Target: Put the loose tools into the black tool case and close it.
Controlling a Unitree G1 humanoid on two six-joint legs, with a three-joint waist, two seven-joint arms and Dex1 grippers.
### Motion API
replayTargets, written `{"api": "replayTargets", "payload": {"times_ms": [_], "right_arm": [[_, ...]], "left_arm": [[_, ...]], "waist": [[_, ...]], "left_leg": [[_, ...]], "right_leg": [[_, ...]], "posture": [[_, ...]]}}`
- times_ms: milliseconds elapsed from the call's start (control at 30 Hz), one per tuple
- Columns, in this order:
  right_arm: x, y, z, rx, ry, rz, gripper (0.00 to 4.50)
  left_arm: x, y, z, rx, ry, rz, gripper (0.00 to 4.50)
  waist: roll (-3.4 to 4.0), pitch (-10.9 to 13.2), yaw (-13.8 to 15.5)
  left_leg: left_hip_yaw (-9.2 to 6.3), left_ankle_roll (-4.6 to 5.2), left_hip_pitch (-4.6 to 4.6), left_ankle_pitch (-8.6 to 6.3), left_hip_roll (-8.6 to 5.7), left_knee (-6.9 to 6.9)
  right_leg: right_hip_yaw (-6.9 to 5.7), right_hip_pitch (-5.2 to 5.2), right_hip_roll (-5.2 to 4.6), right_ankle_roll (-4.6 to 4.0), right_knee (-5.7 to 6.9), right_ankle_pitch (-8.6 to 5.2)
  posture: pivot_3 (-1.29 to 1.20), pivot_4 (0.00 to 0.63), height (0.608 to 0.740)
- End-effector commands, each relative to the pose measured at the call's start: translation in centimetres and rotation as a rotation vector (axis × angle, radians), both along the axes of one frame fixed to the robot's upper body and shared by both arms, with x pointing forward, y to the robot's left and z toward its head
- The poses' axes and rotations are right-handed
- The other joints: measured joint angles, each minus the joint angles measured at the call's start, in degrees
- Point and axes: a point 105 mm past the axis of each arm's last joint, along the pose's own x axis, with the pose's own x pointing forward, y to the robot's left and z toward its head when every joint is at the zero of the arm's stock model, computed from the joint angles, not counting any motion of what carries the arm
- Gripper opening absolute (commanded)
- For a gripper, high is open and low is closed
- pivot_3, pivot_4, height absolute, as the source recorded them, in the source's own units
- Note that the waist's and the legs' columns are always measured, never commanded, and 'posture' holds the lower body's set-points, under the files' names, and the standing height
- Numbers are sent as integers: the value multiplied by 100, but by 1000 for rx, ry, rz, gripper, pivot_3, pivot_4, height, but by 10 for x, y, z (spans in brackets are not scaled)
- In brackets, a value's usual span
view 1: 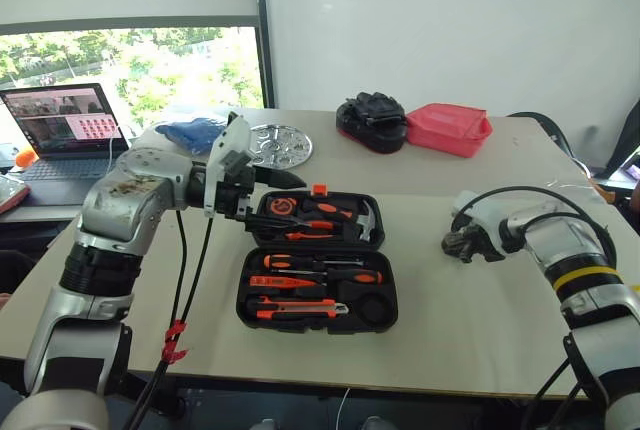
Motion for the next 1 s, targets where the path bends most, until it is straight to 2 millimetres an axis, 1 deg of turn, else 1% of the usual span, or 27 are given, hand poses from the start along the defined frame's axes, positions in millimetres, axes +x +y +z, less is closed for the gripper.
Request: {"api": "replayTargets", "payload": {"times_ms": [33, 67, 133, 200, 267, 300, 400, 467, 667, 800, 867, 1000], "right_arm": [[-20, 29, 52, 92, -92, 216, 31], [-32, 40, 59, 106, -88, 290, 31], [-56, 61, 65, 106, -83, 422, 31], [-80, 81, 64, 113, -54, 514, 31], [-98, 100, 61, 117, -45, 590, 31], [-103, 105, 60, 117, -45, 604, 31], [-117, 134, 53, 118, -56, 680, 31], [-121, 146, 49, 122, -57, 705, 31], [-123, 154, 33, 97, -35, 720, 31], [-119, 148, 18, 45, -21, 702, 31], [-119, 148, 16, 45, -13, 701, 31], [-121, 156, 13, 67, -12, 707, 31]], "left_arm": [[-7, -2, 6, 16, -34, -43, 4500], [-9, -2, 3, 26, -28, -52, 4500], [-14, -2, -3, 54, -26, -75, 4500], [-16, -2, -8, 72, -23, -88, 4500], [-17, -2, -12, 84, -24, -95, 4500], [-18, -2, -12, 88, -25, -97, 4500], [-19, 0, -19, 123, -26, -109, 4500], [-20, 1, -21, 135, -28, -114, 4500], [-21, 0, -19, 135, -29, -119, 4500], [-22, -1, -20, 135, -30, -118, 4500], [-23, -1, -19, 135, -30, -118, 4500], [-23, -1, -20, 135, -32, -114, 4500]], "waist": [[12, 7, 6], [14, 9, 6], [23, 13, 12], [23, 13, 9], [21, 13, 4], [21, 14, 5], [20, 14, 6], [20, 14, 9], [19, 14, 46], [19, 14, 43], [19, 14, 41], [19, 14, 37]], "left_leg": [[-1, 0, -1, 0, 0, 0], [-5, 0, -3, 0, 0, 0], [-13, 1, -4, -1, 1, -2], [-20, 2, 0, -1, 11, -1], [-26, 2, 7, -1, 13, 0], [-26, 2, 5, -1, 14, 2], [-21, -1, 4, 0, 11, 9], [-15, -3, 11, 2, 13, 12], [-6, -5, 3, 3, 12, 13], [-6, -4, 2, 3, 13, 11], [-5, -4, 1, 3, 13, 11], [-6, -4, 3, 3, 14, 11]], "right_leg": [[0, -1, 0, 0, -1, 0], [0, -2, -1, 0, 0, 0], [0, -3, 1, 1, 0, 0], [-2, 0, 9, 0, -2, 0], [-1, 5, 9, -1, 0, 0], [-2, 6, 11, -1, -1, 0], [-1, 6, 9, -1, 2, 8], [0, 10, 11, -4, 2, 13], [-4, 8, 11, -4, -2, 13], [-6, 5, 12, -4, -5, 12], [-6, 5, 12, -4, -5, 12], [-6, 6, 13, -5, -3, 12]], "posture": [[0, 150, 740], [0, 150, 740], [0, 150, 740], [0, 150, 740], [0, 150, 740], [0, 150, 740], [0, 150, 740], [0, 150, 740], [0, 150, 740], [0, 150, 740], [0, 150, 740], [0, 150, 740]]}}
